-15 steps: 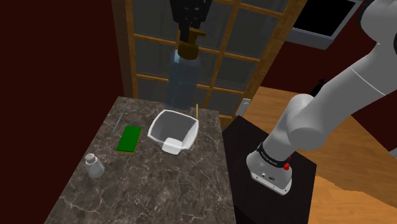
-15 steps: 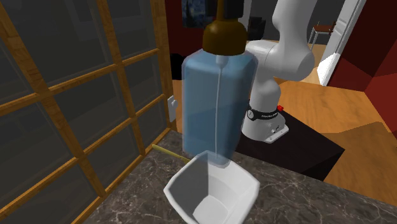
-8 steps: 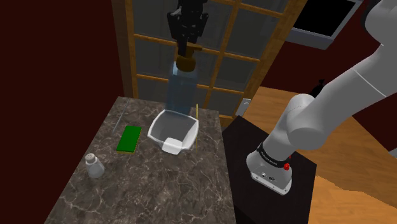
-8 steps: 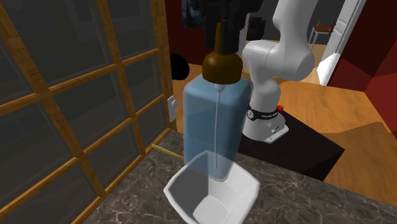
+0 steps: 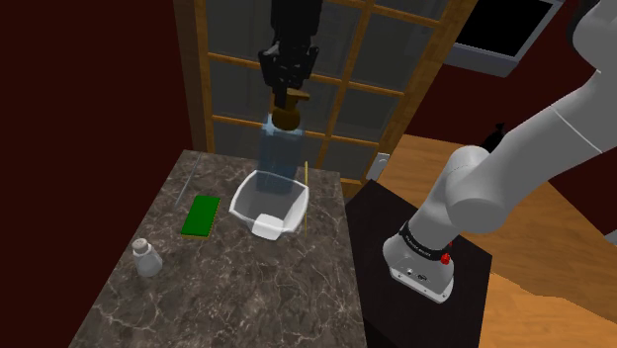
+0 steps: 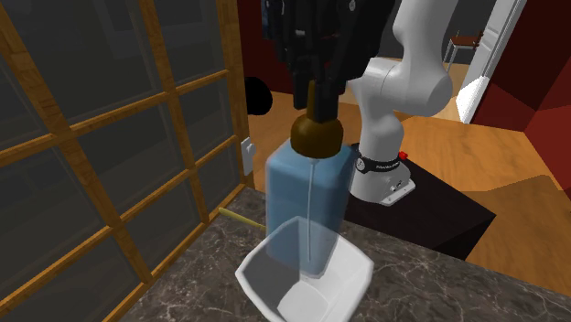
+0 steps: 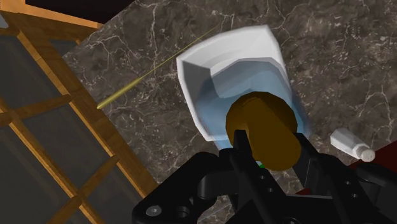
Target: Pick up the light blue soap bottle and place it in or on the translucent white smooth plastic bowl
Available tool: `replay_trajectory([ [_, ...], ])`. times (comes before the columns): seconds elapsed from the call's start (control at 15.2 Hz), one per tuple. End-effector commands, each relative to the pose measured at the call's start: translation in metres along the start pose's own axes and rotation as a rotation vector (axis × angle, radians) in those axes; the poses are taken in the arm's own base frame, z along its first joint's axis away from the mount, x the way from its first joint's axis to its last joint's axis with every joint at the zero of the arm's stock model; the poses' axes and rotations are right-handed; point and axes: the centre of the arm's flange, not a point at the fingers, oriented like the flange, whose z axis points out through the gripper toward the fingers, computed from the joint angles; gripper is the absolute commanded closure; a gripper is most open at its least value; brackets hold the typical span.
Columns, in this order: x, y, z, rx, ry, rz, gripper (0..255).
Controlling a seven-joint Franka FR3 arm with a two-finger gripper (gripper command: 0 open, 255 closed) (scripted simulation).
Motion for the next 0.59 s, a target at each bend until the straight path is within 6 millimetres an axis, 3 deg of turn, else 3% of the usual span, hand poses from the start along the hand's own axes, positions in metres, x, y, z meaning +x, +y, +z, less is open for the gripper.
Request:
replay_trajectory([
  [0.0,0.001,0.000,0.010,0.000,0.001,0.000,255],
  [0.53,0.004,0.000,0.050,0.000,0.001,0.000,255],
])
